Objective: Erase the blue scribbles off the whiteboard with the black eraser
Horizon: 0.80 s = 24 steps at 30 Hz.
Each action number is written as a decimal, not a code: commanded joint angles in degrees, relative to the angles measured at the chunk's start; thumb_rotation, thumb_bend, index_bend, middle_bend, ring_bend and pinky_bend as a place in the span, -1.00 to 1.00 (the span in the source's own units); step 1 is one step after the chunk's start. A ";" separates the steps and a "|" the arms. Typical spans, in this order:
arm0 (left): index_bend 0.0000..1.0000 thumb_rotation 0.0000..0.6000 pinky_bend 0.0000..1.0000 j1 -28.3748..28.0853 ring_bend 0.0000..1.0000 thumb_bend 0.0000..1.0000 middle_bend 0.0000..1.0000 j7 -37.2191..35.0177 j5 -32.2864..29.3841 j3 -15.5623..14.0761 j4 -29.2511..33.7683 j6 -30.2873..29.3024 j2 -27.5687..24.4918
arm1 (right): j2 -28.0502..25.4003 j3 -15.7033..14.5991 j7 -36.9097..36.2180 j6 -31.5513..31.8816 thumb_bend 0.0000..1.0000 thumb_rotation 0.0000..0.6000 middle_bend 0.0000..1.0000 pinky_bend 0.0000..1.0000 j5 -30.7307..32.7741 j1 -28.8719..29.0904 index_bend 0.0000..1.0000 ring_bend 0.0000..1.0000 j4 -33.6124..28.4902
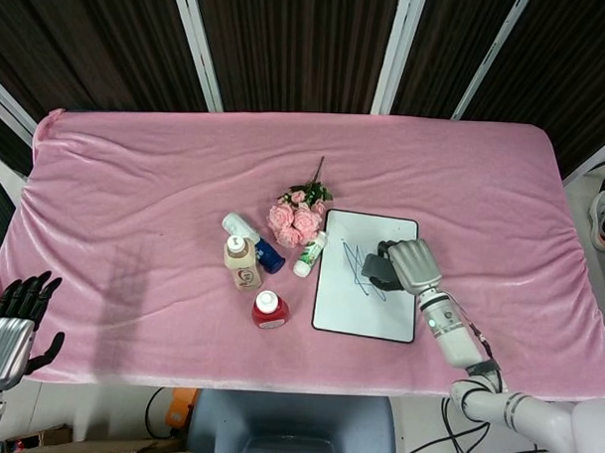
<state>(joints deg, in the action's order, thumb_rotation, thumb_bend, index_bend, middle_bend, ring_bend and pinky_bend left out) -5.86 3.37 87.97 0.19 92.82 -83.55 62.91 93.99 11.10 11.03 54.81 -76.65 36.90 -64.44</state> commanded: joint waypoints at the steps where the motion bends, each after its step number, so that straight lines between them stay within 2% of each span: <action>1: -1.00 1.00 -1.00 -0.01 -1.00 -0.20 -1.00 -0.21 -0.06 0.00 -0.06 0.08 -0.08 | 1.89 -0.08 -0.03 -1.40 -0.03 1.00 0.45 0.63 1.12 0.74 0.89 0.48 0.79; 8: -1.00 1.00 -1.00 -0.14 -1.00 -0.20 -1.00 -0.39 -0.04 -0.01 -0.14 0.34 -0.18 | 2.36 -1.35 -3.53 -1.52 -0.03 1.00 0.45 0.63 0.88 0.19 0.89 0.48 2.12; 17: -1.00 1.00 -1.00 -0.32 -1.00 -0.20 -1.00 0.53 -0.30 -0.09 0.14 0.91 -0.05 | 1.16 -4.36 -5.33 -1.21 -0.03 1.00 0.45 0.63 -1.31 -0.86 0.89 0.48 0.26; 24: -1.00 1.00 -1.00 -0.30 -1.00 -0.20 -1.00 0.96 -0.15 -0.25 0.24 0.92 0.03 | 2.88 -3.85 -2.26 -1.78 -0.03 1.00 0.45 0.63 -0.47 0.21 0.89 0.48 2.24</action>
<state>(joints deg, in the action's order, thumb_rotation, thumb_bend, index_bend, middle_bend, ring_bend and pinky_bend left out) -6.16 4.33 87.83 -0.05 93.05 -82.64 62.93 96.39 6.95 8.21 53.28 -77.49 36.76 -62.74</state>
